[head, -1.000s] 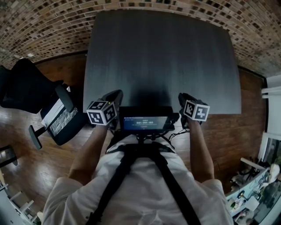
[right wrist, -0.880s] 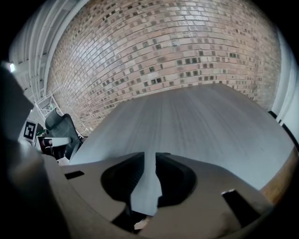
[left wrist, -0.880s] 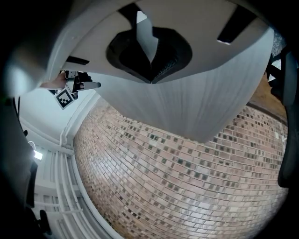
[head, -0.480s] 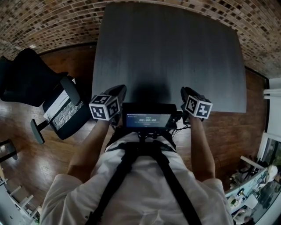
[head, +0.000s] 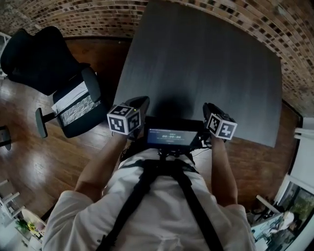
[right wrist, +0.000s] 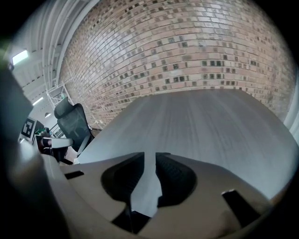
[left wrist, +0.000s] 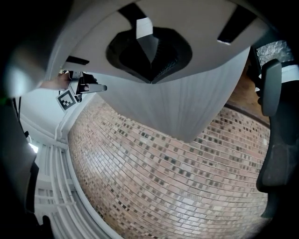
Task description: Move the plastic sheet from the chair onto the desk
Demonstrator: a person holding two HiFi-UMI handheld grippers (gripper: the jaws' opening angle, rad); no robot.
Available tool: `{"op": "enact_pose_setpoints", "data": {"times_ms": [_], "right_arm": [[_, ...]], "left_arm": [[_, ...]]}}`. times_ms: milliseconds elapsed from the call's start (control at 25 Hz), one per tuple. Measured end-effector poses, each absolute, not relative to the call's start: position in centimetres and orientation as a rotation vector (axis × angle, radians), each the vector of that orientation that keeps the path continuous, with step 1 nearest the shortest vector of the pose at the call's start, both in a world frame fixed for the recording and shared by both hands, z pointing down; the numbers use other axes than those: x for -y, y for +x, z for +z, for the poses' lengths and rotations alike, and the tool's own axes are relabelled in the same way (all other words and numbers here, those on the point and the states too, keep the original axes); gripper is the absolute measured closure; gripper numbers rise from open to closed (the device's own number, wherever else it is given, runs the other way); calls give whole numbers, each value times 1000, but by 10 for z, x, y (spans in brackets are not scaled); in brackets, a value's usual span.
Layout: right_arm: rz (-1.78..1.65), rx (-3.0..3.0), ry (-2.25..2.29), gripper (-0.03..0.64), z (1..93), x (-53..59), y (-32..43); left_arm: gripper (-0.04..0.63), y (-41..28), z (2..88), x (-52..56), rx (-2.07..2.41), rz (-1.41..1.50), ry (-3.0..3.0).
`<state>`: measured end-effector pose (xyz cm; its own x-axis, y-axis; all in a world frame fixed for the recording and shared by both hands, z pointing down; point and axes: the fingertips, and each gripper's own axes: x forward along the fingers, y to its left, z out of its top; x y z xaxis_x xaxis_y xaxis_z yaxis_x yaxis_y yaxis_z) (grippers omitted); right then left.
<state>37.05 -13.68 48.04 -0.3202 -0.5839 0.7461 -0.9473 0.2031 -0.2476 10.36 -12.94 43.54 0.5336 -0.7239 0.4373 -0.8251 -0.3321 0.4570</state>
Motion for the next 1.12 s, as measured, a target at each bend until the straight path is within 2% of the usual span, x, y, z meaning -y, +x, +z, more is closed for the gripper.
{"op": "enact_pose_setpoints", "data": {"times_ms": [600,800,880,960,1120], "right_arm": [[859,2117,1111,534,496,152,318],[836,2146,985,534,503,146,281],[809,2154,955,505,500,143,264],[779,2167,928,505,498,141,245],[737,2176,845,505,506,135,206]], "left_arm": [[594,56,450,50,1559,128,1833],[594,24,443,21,1654,77,1756],[594,10,441,10,1693,52,1720],[571,-6,441,-1,1729,30,1684],[571,-41,446,-17,1771,-15,1629]]}}
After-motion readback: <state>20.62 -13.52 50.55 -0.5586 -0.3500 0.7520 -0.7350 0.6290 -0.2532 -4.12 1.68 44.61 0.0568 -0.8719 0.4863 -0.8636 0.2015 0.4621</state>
